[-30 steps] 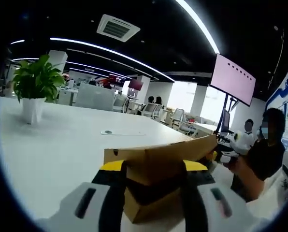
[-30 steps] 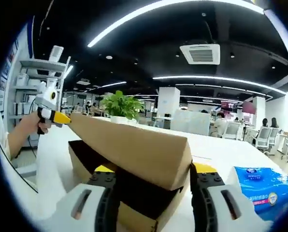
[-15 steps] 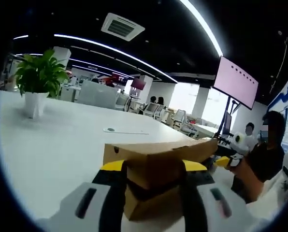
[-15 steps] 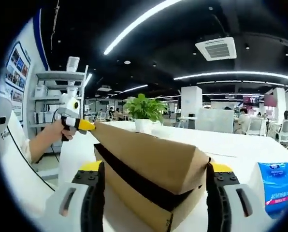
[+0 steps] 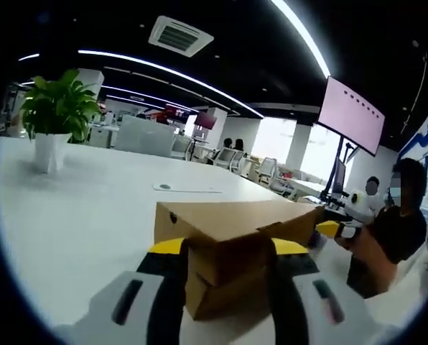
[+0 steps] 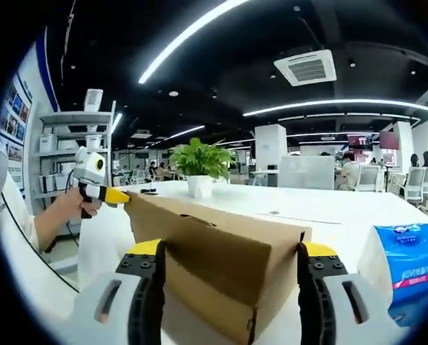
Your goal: Operate the shoe box by opening the lid, removing the specified soft item, and placing it in the target area until the item is outside and the box remains undamaged.
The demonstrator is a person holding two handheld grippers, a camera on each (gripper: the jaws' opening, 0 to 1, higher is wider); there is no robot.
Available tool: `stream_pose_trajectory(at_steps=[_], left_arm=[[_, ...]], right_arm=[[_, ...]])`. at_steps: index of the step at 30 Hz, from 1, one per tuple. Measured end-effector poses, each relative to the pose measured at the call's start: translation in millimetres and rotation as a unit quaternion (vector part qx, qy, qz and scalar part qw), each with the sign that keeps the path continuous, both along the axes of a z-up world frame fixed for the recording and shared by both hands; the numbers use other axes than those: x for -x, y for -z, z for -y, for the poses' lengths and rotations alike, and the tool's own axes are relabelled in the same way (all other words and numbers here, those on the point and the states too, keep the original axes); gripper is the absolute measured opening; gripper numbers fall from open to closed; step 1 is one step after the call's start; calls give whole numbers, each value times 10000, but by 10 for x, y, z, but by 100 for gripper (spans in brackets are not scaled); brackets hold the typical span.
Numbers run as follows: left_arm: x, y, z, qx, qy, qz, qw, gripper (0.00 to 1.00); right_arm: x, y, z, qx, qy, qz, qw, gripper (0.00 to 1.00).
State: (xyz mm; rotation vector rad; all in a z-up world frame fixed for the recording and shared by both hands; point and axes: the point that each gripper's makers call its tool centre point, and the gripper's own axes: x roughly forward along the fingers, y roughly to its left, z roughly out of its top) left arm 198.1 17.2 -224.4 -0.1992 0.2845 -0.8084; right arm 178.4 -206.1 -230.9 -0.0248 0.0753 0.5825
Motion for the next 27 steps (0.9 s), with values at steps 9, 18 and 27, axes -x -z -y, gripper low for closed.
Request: stream_pose_trajectory(at_steps=[9, 18, 27], left_arm=[[-9, 37, 12, -29, 1, 178, 9998, 45], [-17, 86, 44, -140, -51, 217, 9997, 46], [-26, 137, 39, -285, 16, 274, 9992, 46]], right_arm=[[0, 28, 9, 62, 13, 111, 9999, 77], [-37, 78, -20, 369, 121, 36, 9992, 80], [-40, 101, -18, 912, 145, 263, 9954, 80]])
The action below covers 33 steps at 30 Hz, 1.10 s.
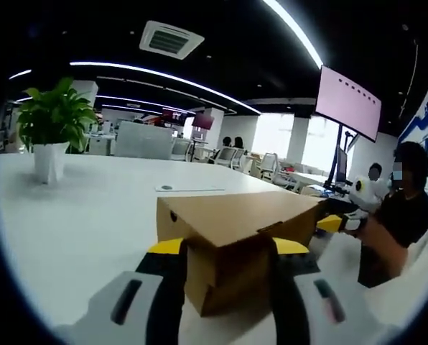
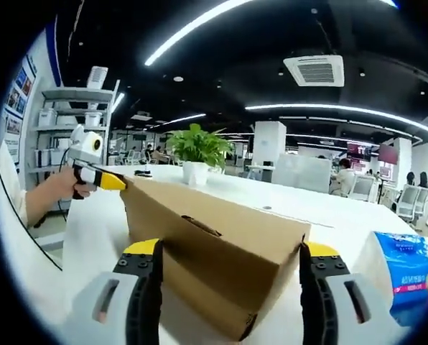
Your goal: Operate the shoe box by opening the lid, removing the specified soft item, and placing it in the target area until the item is outside and the box remains undamaged.
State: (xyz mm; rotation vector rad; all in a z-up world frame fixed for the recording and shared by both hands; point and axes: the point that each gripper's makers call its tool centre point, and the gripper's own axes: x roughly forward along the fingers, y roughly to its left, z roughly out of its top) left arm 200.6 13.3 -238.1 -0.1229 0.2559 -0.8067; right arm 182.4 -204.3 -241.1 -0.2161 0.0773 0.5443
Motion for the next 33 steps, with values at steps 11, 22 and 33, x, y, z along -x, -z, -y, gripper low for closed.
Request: stream_pose_trajectory(at_steps=[11, 22, 33], left_arm=[[-7, -50, -16, -285, 37, 434, 9986, 45], [154, -218, 93, -1619, 623, 2506, 9524, 58], [365, -326, 222, -2107, 1032, 3366, 9120, 62]], right_arm=[[41, -14, -93, 835, -191, 515, 9950, 73], [131, -135, -82, 1722, -654, 1388, 9730, 72], [234, -213, -136, 2358, -954, 1958, 9471, 70]])
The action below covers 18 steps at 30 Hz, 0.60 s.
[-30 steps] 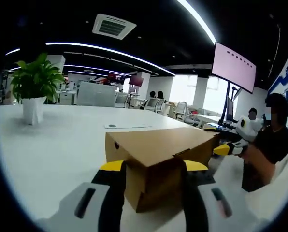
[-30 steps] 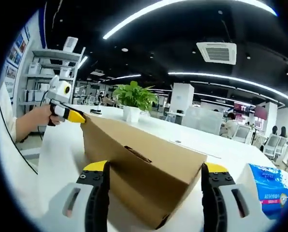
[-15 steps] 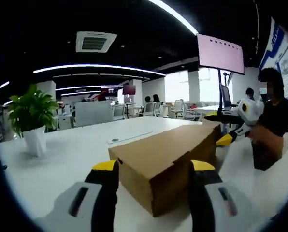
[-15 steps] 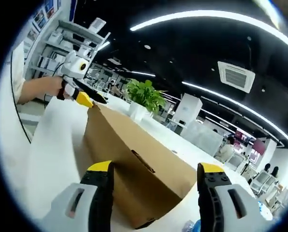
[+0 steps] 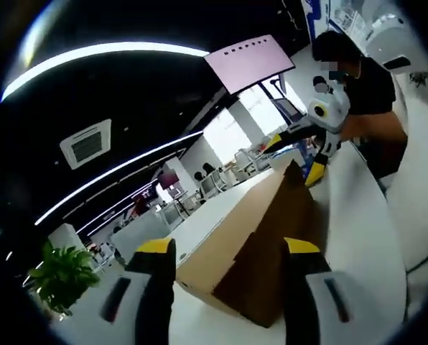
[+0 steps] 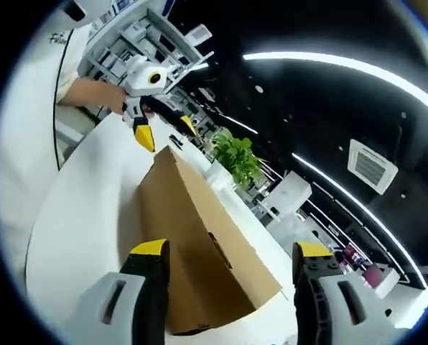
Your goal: Operate the shoe box by opening the lid, removing the specified soft item, and placing it in the target area until the item is outside and the box remains undamaged.
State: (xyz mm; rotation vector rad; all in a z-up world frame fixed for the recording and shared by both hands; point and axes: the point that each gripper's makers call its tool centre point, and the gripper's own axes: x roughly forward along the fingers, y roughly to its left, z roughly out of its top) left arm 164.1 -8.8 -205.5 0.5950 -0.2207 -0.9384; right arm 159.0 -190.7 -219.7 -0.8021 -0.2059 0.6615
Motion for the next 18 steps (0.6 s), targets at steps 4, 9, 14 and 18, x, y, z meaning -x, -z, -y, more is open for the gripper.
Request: stream_pose_trajectory(at_steps=[4, 9, 14, 18], left_arm=[[-11, -26, -12, -218, -49, 382, 9990, 65], [-26, -111, -43, -687, -291, 1351, 9880, 67], [14, 41, -37, -1257, -125, 1465, 9811, 69], [4, 95, -97, -1592, -241, 1704, 9721, 69]], right_arm=[[33, 8, 11, 170, -63, 114, 9998, 69], [38, -16, 42, 266, -39, 230, 9994, 69], [124, -39, 21, 496, -273, 538, 9969, 69], [126, -86, 74, 588, -161, 661, 9959, 68]])
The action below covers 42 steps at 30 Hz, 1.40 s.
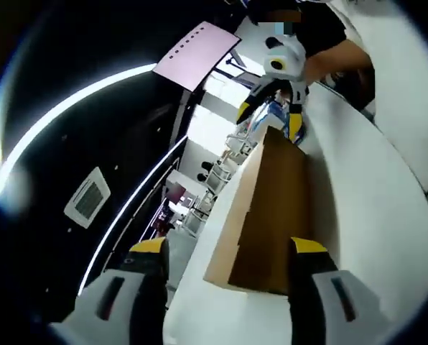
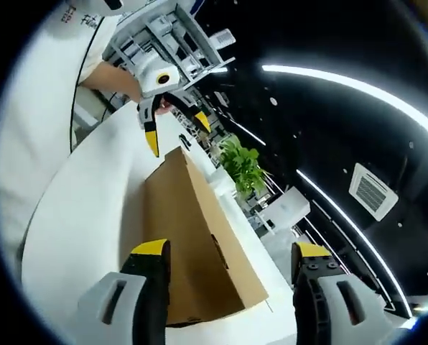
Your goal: Operate the shoe box by opening the lid, removing the specified soft item, and placing it in the target area until the item is outside and the box remains undamaged.
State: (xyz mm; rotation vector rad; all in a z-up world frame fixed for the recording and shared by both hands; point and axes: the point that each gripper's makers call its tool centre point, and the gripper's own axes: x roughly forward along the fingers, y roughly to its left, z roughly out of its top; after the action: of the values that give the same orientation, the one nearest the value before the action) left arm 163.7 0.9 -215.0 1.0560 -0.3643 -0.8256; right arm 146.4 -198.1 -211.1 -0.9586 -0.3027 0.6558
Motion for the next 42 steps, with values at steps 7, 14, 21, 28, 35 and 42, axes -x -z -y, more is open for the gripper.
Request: stream_pose_trajectory(at_steps=[7, 14, 21, 28, 35, 42], left_arm=[[-31, -86, -35, 77, -101, 39, 9999, 64], [-97, 121, -81, -214, -372, -251, 9988, 65], [-96, 214, -21, -327, -282, -75, 9990, 55], [-169, 225, -54, -429, -558, 102, 9975, 47], [-229, 292, -100, -734, -654, 330, 9946, 47], [-228, 306, -96, -810, -689, 391, 9936, 45]], right_arm=[[16, 43, 8, 281, 62, 32, 9996, 68], [-13, 107, 18, 529, 209, 96, 9983, 68], [-39, 167, 47, 648, 292, 92, 9974, 64], [-65, 233, 47, 662, 366, 98, 9971, 62], [-139, 295, 135, 953, 621, 310, 9930, 54], [-92, 269, 141, 1188, 673, 438, 9897, 47]])
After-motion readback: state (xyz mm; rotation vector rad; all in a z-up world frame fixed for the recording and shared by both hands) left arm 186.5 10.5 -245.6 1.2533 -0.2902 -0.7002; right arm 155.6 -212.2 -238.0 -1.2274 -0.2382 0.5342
